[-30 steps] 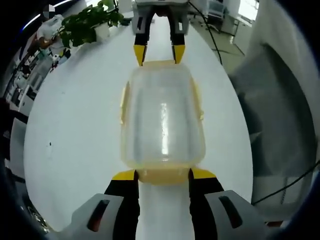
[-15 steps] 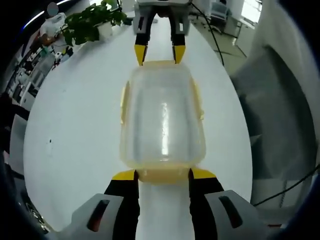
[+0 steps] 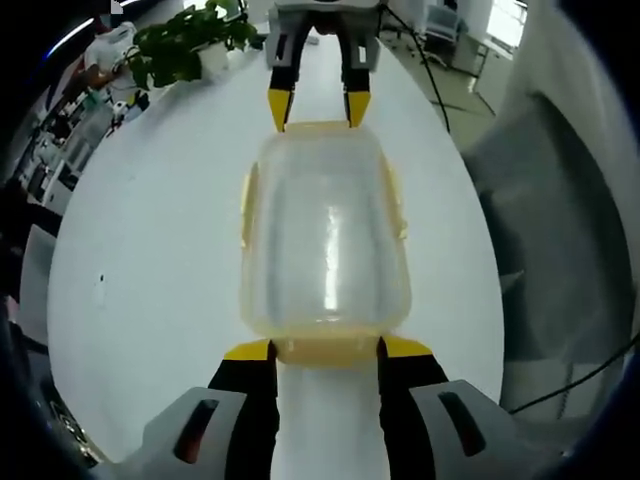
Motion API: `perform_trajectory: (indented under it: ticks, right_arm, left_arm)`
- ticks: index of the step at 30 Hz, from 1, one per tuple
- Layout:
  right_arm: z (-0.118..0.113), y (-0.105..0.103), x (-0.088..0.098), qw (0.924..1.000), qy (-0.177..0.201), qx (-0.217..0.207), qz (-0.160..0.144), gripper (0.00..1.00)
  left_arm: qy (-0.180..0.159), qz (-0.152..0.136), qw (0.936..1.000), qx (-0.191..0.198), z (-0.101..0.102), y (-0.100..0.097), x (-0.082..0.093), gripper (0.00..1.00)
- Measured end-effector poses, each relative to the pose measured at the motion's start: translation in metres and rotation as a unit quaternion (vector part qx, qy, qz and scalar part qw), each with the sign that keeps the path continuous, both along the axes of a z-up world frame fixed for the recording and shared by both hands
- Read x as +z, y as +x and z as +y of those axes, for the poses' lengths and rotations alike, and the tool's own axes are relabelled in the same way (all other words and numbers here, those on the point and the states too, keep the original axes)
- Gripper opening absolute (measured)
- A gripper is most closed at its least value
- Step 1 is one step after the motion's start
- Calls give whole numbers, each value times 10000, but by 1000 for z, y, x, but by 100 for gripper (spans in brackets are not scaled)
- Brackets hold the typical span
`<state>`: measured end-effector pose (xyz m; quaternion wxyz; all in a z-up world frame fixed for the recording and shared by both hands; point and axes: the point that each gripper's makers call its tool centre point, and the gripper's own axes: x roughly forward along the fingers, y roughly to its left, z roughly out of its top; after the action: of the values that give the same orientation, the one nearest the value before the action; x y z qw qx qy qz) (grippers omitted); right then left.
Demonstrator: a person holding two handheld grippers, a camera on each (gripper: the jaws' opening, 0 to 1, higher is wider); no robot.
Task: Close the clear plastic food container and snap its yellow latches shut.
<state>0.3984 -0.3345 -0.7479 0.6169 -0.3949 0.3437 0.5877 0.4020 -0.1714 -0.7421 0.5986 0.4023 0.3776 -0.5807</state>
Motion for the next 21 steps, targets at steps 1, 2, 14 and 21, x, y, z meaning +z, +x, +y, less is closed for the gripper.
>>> perform_trajectory:
  ticks: [1, 2, 14, 21]
  right_arm:
    - [0, 0, 1, 10000, 8, 5, -5, 37]
    - [0, 0, 1, 10000, 6, 5, -10, 37]
    - [-10, -14, 0, 9991, -33, -205, 361, 47]
    - [-9, -6, 15, 9928, 363, -1011, 528, 45]
  left_arm:
    - [4, -2, 10000, 1, 0, 0, 0, 36]
    - [3, -6, 10000, -3, 1, 0, 0, 36]
    - [22, 89, 9998, 183, 18, -6, -1, 49]
    - [-311, 317, 9964, 721, 15, -6, 7, 47]
